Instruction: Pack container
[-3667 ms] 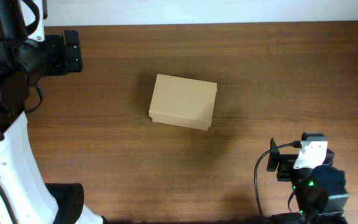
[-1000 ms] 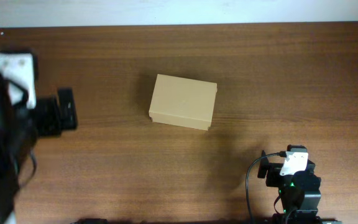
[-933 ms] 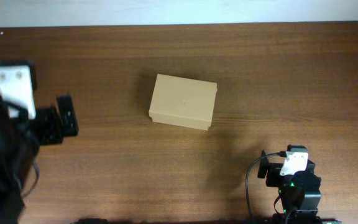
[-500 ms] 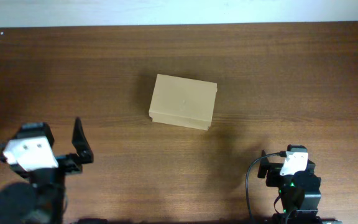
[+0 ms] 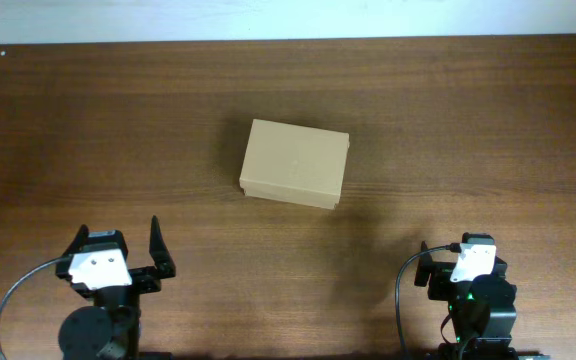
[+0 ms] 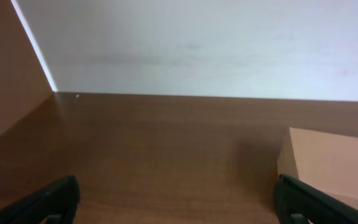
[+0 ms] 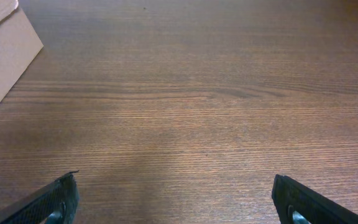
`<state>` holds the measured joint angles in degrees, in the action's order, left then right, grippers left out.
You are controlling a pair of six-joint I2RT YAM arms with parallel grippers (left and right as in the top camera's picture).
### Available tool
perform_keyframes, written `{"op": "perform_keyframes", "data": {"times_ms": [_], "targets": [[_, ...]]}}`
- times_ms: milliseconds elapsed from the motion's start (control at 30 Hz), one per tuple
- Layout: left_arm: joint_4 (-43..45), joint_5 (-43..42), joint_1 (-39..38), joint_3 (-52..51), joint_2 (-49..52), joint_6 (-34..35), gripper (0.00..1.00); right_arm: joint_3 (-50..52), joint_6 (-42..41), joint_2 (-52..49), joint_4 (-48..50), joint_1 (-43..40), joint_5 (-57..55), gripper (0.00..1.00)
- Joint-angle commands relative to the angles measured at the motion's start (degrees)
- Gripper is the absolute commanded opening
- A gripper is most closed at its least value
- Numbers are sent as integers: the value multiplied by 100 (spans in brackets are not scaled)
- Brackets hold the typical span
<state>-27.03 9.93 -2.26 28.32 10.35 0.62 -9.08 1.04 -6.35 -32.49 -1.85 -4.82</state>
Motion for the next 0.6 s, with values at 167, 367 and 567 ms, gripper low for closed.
{"op": "perform_keyframes", "data": {"times_ms": [167,367,567], "targets": [[769,39,17,-1043,-507,-24,100,48,-66,48,17,-48,11,99],[1021,39,17,-1521,-855,-24,100,48,-66,48,15,-48,11,99],[1060,42,-111,-1845,-1005,-24,100,48,-66,48,17,-48,11,99]]}}
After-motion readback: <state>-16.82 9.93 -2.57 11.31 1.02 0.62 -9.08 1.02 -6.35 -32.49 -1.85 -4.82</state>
